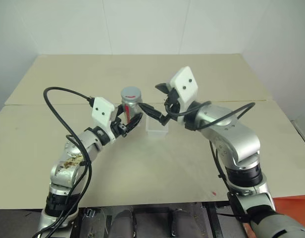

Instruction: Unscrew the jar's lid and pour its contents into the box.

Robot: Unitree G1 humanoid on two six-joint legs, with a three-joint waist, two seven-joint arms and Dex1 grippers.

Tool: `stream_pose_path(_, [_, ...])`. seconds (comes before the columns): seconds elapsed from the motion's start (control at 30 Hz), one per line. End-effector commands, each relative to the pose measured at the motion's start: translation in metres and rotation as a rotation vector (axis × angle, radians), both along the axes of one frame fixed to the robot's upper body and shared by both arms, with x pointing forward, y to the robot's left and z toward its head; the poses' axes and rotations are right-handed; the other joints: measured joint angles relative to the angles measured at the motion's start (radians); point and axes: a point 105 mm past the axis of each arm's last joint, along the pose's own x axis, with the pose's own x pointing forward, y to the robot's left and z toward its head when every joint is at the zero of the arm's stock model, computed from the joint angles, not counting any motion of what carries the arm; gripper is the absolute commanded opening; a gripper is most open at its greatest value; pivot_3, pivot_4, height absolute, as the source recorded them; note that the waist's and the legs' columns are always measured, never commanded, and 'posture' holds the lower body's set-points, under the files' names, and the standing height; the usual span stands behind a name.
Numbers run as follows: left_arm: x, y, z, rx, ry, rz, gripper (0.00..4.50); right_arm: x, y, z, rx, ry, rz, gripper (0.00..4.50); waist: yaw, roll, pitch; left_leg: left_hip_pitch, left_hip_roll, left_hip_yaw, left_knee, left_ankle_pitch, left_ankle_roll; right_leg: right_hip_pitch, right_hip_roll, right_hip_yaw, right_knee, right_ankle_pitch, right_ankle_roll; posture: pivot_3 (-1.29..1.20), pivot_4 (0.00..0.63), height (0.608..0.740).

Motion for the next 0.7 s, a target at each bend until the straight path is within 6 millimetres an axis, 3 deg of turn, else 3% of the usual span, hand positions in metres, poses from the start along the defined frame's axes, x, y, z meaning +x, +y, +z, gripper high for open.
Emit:
stream_pose_path(0.03, [-0.004,0.008,0.017,-0.032,-0.065,-0.042,2.77,-0.015,-0.003,0.017,0.025,-0.072,0.061,4.45,0.0,0.0,0.0,0.0,0.0,0.0,0.0,0.0,0.0,0.0,0.0,0.0,0.0,0.0,0.0,0.0,0.15,0.74])
stream_pose_path(0.27, [-0.017,0.013,0.014,-0.014,-0.044,-0.286,2.77,-0.03,-0.002,0.024,0.069,-0.056,0.194,4.45,0.0,0.0,0.0,0.0,0.0,0.0,0.0,0.0,0.0,0.0,0.0,0.0,0.0,0.0,0.0,0.0,0.15,0.74])
stream_pose_path(0.7, [-0.014,0.008,0.008,0.054,-0.063,-0.349,2.77,-0.018,0.022,0.032,0.117,0.01,0.247,4.45,0.0,0.0,0.0,0.0,0.0,0.001,0.0,0.0,0.0,0.0,0.0,0.0,0.0,0.0,0.0,0.0,0.15,0.74])
